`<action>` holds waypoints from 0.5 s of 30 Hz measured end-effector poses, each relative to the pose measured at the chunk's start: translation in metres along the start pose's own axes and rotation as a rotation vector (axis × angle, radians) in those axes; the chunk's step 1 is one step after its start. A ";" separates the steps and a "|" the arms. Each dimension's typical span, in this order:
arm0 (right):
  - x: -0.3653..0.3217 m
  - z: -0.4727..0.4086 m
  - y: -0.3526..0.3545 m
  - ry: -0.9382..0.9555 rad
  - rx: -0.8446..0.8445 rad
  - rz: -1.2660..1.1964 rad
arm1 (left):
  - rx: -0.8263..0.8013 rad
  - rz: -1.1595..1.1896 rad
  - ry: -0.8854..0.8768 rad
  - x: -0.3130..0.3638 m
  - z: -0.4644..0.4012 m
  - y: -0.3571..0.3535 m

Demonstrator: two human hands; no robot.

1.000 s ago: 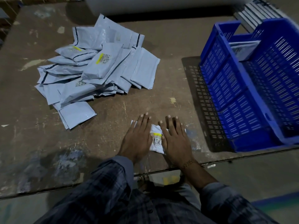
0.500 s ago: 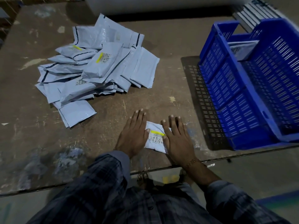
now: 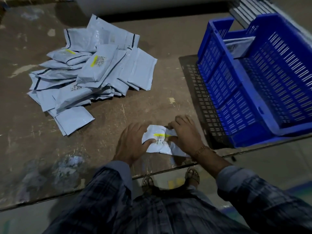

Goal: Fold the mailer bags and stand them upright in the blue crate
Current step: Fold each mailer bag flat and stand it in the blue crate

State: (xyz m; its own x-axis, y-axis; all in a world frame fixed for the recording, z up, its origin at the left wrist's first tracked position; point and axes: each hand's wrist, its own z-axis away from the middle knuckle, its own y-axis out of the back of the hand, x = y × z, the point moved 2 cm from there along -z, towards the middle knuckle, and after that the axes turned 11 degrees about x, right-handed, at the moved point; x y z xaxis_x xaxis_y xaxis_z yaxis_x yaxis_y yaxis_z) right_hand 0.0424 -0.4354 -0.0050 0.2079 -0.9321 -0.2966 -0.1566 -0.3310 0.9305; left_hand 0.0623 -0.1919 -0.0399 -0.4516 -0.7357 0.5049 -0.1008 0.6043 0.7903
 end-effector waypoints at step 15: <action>0.033 -0.040 0.178 -0.280 0.208 -0.218 | -0.013 -0.130 0.376 0.046 -0.068 -0.019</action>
State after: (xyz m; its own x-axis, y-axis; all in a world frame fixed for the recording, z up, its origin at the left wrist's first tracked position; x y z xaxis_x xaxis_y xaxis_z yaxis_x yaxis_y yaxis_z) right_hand 0.0599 -0.5190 0.1598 -0.0081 -0.8314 -0.5556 -0.3356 -0.5212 0.7847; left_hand 0.1041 -0.2583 -0.0080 -0.0793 -0.8679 0.4903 -0.1234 0.4966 0.8591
